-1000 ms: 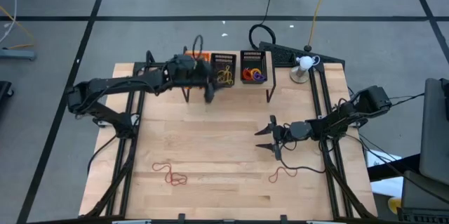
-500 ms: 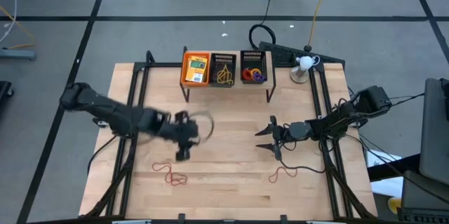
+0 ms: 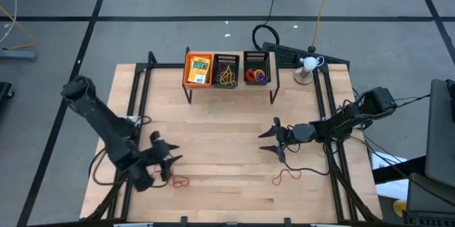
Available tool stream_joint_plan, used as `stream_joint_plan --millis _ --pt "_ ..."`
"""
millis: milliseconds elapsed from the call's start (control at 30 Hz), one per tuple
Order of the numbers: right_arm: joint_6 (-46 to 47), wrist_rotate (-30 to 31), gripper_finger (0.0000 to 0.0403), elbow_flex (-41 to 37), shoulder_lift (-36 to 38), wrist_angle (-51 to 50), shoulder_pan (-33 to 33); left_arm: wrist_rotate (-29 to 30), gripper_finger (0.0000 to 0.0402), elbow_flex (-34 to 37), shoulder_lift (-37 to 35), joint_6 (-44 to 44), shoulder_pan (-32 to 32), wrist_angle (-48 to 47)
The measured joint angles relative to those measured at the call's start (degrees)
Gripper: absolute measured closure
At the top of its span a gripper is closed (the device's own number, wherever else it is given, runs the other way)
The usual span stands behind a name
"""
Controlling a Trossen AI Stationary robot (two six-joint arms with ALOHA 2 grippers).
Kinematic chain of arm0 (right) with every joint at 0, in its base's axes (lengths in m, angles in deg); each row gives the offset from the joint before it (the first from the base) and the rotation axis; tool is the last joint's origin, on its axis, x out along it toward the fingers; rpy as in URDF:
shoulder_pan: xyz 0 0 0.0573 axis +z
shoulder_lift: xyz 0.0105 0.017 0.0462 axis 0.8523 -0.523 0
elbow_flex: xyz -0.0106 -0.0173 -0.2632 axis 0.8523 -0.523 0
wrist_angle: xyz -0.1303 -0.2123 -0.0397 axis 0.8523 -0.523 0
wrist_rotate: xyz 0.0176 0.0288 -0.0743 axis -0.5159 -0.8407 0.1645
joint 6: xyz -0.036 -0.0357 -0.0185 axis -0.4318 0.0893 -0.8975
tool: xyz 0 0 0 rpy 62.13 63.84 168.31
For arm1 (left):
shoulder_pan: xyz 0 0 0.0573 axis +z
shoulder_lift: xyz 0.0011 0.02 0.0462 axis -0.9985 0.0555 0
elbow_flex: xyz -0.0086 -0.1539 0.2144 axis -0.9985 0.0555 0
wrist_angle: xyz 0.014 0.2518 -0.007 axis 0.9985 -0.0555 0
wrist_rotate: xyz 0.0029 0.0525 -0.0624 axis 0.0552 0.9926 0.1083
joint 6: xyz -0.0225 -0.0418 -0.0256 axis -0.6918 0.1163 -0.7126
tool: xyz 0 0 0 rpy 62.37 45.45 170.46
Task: Pick & Place Office Desk Supplies
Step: Put the red rubber band into the left black bin on the shelf
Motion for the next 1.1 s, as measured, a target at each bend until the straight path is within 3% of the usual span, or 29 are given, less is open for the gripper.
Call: stream_joint_plan --millis 100,267,467,633,833,1100 --pt "-0.15 0.00 0.0190 0.00 0.01 0.02 0.02 5.94 0.0217 6.12 -2.17 -9.17 -6.13 3.37" --pt "-2.37 -0.01 0.0190 0.00 0.01 -0.02 0.02 3.33 0.0202 14.64 -3.41 -16.32 -12.11 12.91" --pt "-4.38 -0.02 0.0190 0.00 0.00 -0.13 0.03 -9.95 0.0199 21.39 -3.39 -11.27 -13.42 25.27" --pt "3.03 0.10 0.0190 0.00 0.00 0.01 -0.48 -18.64 0.0207 25.54 -3.39 -7.53 -13.42 29.04" --pt "10.91 3.87 0.0190 0.02 -0.01 1.36 -0.96 -20.52 0.0215 26.74 -3.42 -0.72 -13.38 29.33" --pt "10.18 11.09 0.0190 0.00 -0.01 1.75 -1.00 -19.50 0.0215 26.74 -3.29 3.30 -13.44 27.33"
